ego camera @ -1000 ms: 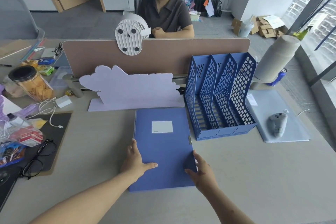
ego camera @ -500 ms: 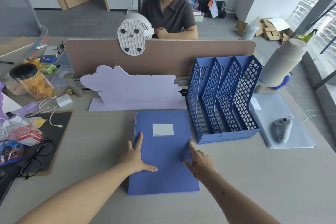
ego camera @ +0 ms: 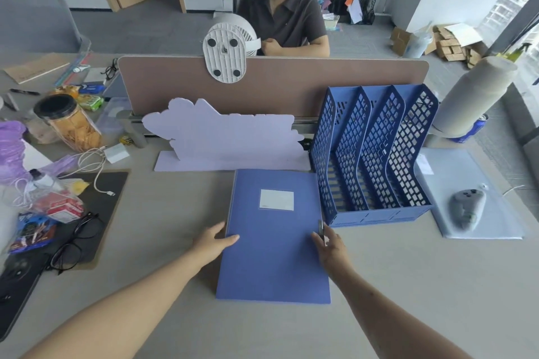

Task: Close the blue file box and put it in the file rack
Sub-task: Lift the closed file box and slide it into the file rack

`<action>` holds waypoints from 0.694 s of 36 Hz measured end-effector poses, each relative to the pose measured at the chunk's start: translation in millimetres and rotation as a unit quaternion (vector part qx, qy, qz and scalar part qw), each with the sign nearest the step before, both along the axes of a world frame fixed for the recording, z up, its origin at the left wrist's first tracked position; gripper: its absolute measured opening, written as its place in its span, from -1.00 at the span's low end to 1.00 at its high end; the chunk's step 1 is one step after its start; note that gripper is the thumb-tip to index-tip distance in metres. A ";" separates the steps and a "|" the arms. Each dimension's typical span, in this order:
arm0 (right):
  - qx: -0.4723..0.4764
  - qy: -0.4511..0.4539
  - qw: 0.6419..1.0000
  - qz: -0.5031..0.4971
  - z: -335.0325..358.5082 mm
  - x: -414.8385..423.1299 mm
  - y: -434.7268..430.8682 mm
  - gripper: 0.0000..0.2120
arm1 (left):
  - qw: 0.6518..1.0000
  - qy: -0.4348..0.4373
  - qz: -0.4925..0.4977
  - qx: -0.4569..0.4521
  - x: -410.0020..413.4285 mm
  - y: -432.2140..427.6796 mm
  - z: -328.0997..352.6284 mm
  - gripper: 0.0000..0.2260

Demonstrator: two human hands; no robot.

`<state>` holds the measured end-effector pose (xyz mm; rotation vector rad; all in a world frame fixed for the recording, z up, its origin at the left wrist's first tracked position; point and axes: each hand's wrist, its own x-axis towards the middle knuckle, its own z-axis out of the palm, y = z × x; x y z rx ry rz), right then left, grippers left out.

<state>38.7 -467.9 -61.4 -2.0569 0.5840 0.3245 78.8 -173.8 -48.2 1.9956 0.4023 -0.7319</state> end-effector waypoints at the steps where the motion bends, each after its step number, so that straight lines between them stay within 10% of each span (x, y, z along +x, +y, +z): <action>1: 0.026 -0.001 1.000 -0.010 -4.4 -1.7 0.2 -0.61 | 0.999 0.012 0.020 -0.034 -2.1 1.1 0.1 -0.31; 15: 0.215 -0.119 0.969 0.022 66.1 -13.9 40.3 -0.80 | 0.981 -0.049 0.127 -0.136 -18.9 43.2 50.2 -0.20; 25: 0.184 -0.250 0.950 0.018 169.7 -13.4 -13.8 -0.64 | 0.971 -0.168 0.003 -0.168 19.4 1.0 124.3 -0.35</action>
